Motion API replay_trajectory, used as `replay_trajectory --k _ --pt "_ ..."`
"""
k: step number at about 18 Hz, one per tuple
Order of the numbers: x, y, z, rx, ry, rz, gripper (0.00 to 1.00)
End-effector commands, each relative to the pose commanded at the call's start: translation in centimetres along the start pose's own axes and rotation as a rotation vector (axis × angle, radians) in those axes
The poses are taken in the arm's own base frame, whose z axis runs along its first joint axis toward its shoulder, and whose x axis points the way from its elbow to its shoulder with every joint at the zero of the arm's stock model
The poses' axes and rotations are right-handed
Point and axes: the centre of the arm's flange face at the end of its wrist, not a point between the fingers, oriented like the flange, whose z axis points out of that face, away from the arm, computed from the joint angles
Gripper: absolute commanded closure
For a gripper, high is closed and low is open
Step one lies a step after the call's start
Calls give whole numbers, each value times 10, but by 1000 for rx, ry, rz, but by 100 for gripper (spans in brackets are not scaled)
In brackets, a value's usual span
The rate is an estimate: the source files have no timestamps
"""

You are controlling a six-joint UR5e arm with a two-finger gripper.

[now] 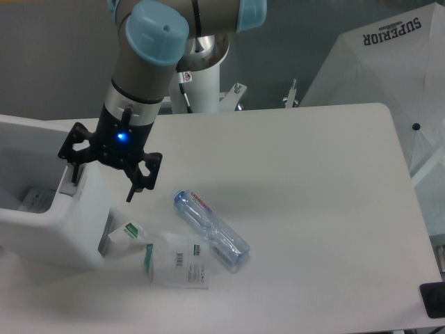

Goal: Open the trash can

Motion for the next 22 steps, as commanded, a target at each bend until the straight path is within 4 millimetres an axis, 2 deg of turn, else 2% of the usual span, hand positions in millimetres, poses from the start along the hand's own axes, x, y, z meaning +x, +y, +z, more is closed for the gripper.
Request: replay_trajectory --k 5,9,13,15,17,19,20,22 --pt "-21 -14 -31 56 -38 -5 0" --pt "-61 -17 -59 97 -89 -10 0" --pt "-116 -5 -78 81 -175 139 0" --pt "-146 -2 -81 46 -230 193 0" --pt "-165 -3 -86 27 -275 244 0" --pt "-200 7 -82 -19 -314 234 0" --pt "-208 10 -84 -29 -331 236 0" --pt "-226 14 -73 -62 -332 252 0"
